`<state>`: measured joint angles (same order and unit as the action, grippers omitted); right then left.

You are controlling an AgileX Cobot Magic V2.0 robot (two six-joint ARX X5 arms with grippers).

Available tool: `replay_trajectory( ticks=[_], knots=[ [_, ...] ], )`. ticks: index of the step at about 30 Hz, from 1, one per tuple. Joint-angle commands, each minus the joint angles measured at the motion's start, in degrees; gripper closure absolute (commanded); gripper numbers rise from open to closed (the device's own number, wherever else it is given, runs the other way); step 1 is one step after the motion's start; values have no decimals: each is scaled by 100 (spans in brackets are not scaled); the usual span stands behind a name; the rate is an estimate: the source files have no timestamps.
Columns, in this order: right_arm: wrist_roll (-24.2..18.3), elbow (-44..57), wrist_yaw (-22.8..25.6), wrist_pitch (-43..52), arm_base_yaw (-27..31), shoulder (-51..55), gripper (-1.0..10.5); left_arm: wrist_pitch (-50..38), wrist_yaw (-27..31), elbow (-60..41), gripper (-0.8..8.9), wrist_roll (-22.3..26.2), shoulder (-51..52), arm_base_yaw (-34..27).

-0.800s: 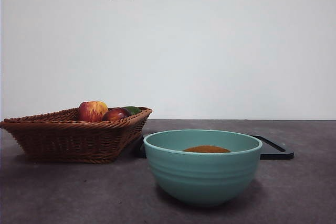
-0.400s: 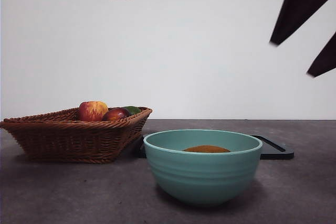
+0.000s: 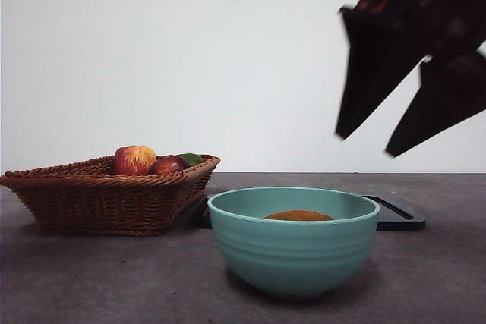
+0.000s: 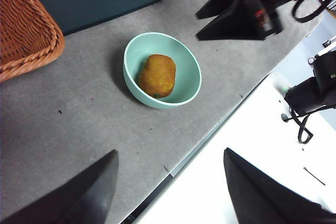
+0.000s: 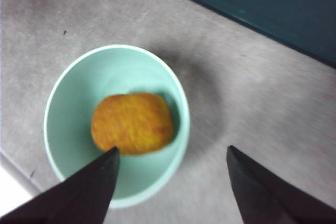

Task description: Pick up the wifruite, put it on the bowl, pick up the plate, put it on desk

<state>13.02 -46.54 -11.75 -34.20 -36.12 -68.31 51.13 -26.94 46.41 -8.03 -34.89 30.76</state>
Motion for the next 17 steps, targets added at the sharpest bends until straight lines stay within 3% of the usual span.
replay_trajectory(
  ticks=[1,6,15,17],
  knots=[
    [140,-35,46,225,-105,-343,634,-48,-11,35,501,92,-26,17],
    [155,-37,306,514,-166,-809,731,-46,-11,35,501,92,-26,17],
    [160,-37,299,850,-164,-1373,760,-46,-11,35,501,94,-28,17],
    [155,-37,297,868,-166,-1388,850,-46,-11,35,501,94,-28,17]
  ],
)
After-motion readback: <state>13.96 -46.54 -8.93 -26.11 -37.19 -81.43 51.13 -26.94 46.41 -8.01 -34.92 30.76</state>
